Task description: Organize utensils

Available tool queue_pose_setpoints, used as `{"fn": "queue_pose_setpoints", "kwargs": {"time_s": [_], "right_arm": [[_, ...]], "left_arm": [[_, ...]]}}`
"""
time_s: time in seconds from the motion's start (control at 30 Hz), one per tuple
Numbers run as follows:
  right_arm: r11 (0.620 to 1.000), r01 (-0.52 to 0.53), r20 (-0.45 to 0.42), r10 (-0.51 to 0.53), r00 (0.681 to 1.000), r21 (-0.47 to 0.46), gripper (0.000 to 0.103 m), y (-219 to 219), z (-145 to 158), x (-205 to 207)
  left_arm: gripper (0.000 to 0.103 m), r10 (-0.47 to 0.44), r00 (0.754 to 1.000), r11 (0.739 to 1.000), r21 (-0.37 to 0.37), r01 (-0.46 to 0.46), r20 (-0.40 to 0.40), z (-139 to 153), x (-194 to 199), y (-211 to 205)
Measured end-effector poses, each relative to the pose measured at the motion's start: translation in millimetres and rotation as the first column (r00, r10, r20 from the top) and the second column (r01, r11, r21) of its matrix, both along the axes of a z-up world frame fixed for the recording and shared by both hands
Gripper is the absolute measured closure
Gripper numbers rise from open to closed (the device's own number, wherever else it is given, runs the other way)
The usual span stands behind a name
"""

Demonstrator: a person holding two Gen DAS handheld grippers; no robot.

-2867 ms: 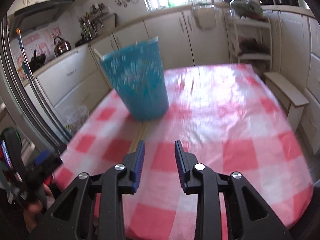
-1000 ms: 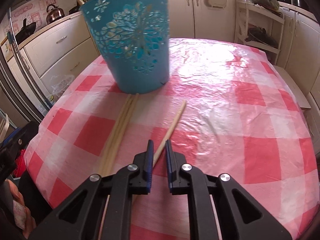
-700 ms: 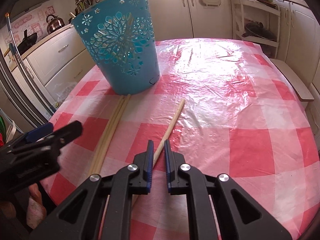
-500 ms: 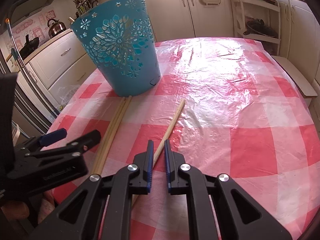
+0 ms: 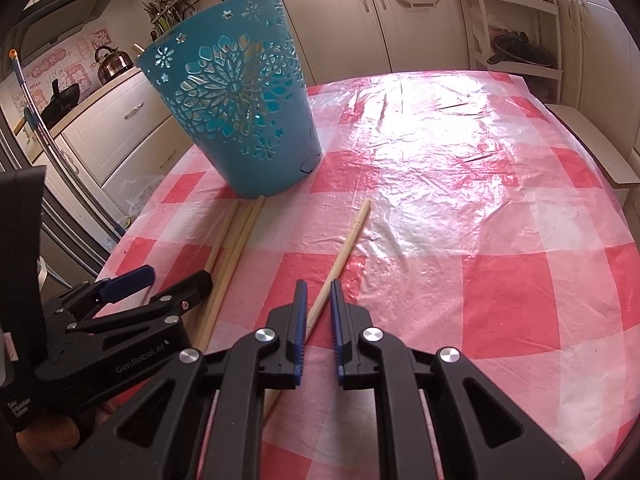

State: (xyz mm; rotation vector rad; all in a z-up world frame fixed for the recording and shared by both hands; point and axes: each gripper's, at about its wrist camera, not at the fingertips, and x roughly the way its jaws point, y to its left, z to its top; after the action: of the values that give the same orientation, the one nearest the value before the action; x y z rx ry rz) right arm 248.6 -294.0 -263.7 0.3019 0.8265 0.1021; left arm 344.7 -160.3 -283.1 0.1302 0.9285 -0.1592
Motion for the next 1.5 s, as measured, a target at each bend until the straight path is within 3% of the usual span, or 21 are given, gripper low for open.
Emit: {"fn": "queue_pose_setpoints", "kwargs": {"time_s": [0.1, 0.2, 0.27, 0.33, 0.47, 0.6, 0.73, 0.77, 0.87, 0.93, 1.0, 1.07, 1.17, 1.23, 1.33, 1.37, 1.5], "right_arm": [[1.000, -0.004, 0.001, 0.004, 1.000, -0.019, 0.091, 2, 1, -1], [0.998, -0.048, -0.005, 0.048, 0.999, -0.032, 0.091, 8, 2, -1], [0.995, -0.090, -0.013, 0.089, 0.996, -0.042, 0.091, 12, 2, -1], [0.993, -0.106, -0.025, 0.105, 0.994, -0.041, 0.091, 14, 4, -2], [0.999, -0.040, -0.035, 0.039, 0.999, -0.013, 0.090, 5, 3, 3], [0.999, -0.016, -0.039, 0.015, 0.999, -0.030, 0.081, 5, 3, 18], [0.999, -0.038, -0.055, 0.037, 0.998, -0.028, 0.085, 5, 3, 30], [0.997, -0.053, -0.064, 0.049, 0.997, -0.059, 0.094, 7, 3, 32], [0.993, -0.100, -0.079, 0.095, 0.992, -0.058, 0.095, 2, 3, 32], [0.990, -0.134, -0.098, 0.129, 0.987, -0.052, 0.095, -2, 4, 31], [0.987, -0.150, -0.108, 0.143, 0.984, -0.061, 0.094, -6, 5, 31], [0.989, -0.135, -0.094, 0.129, 0.987, -0.059, 0.088, -9, 4, 30], [0.990, -0.133, -0.070, 0.130, 0.989, -0.044, 0.076, -5, 4, 28], [0.988, -0.135, -0.065, 0.131, 0.989, -0.073, 0.075, 0, 5, 29], [0.988, -0.134, -0.060, 0.130, 0.990, -0.078, 0.075, -1, 5, 30], [0.988, -0.129, -0.060, 0.125, 0.990, -0.079, 0.077, -1, 5, 30], [0.987, -0.125, -0.058, 0.120, 0.991, -0.104, 0.078, 2, 5, 29]], "left_arm": [[0.076, -0.056, 0.998, 0.998, 0.002, 0.056, 0.008, 2, -8, -2], [0.092, -0.067, 0.998, 0.997, -0.023, 0.068, 0.009, 3, -12, 9], [0.095, -0.055, 0.998, 0.997, -0.050, 0.054, -0.005, 3, -13, 22], [0.096, -0.042, 0.999, 0.997, -0.065, 0.041, -0.027, 5, -14, 31], [0.094, -0.038, 0.998, 0.997, -0.066, 0.035, -0.045, 6, -8, 39], [0.081, -0.015, 0.999, 0.999, -0.041, 0.014, -0.046, 5, 10, 34], [0.074, -0.003, 0.999, 1.000, -0.017, 0.002, -0.039, 4, 31, 26], [0.074, -0.006, 0.999, 1.000, -0.014, 0.005, -0.033, 4, 36, 24], [0.098, -0.007, 0.999, 0.999, -0.043, 0.005, -0.040, 4, 43, 26], [0.098, 0.012, 0.998, 0.994, -0.108, -0.019, -0.069, 5, 46, 36], [0.098, 0.020, 0.997, 0.991, -0.128, -0.030, -0.080, 5, 45, 42], [0.097, 0.020, 0.996, 0.992, -0.125, -0.031, -0.091, 5, 45, 42], [0.088, -0.007, 0.994, 0.995, -0.096, -0.003, -0.105, 6, 50, 34], [0.085, -0.012, 0.995, 0.998, -0.066, 0.005, -0.100, 6, 52, 28], [0.087, -0.018, 0.997, 1.000, -0.021, 0.017, -0.080, 4, 54, 20], [0.096, -0.021, 0.997, 1.000, -0.025, 0.019, -0.077, 4, 55, 19], [0.098, -0.009, 0.995, 0.997, -0.077, 0.002, -0.095, 6, 52, 27]]}}
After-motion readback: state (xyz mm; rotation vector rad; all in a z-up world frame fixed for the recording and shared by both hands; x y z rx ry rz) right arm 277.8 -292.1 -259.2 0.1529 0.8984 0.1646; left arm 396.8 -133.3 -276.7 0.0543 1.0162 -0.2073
